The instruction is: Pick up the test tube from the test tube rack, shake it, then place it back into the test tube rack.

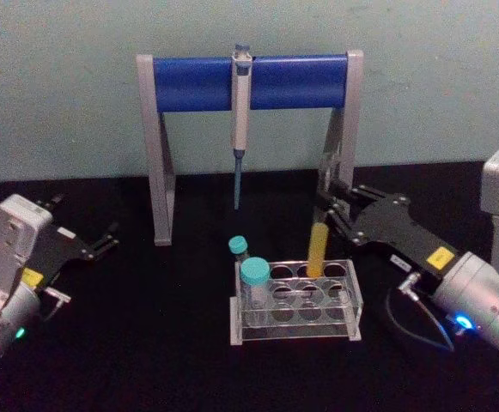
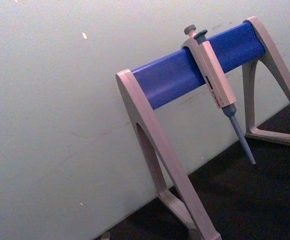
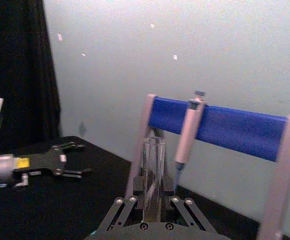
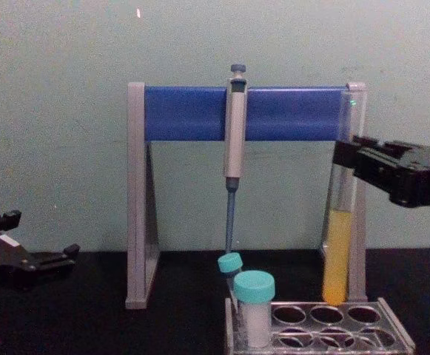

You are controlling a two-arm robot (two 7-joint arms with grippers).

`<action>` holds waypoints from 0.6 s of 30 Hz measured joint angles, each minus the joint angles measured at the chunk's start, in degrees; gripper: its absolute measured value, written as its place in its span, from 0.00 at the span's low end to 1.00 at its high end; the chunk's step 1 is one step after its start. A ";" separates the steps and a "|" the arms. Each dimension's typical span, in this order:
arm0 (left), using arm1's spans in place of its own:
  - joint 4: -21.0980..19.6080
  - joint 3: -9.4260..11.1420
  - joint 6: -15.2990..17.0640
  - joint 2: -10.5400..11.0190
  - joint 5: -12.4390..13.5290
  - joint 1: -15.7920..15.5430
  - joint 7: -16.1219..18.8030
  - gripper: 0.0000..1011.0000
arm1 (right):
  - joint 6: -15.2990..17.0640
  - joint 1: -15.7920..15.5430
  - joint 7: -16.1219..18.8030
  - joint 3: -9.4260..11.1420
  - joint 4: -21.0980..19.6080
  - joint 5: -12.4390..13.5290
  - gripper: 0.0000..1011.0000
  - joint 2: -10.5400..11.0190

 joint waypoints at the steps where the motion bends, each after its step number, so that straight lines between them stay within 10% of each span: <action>1: 0.00 0.00 0.00 0.00 0.00 0.00 0.00 0.99 | 0.00 0.19 0.22 -0.26 0.04 0.09 0.22 -0.08; 18: 0.00 0.00 0.00 0.00 0.00 0.00 0.00 0.99 | -0.02 7.65 0.78 -3.92 6.38 0.09 0.22 -2.59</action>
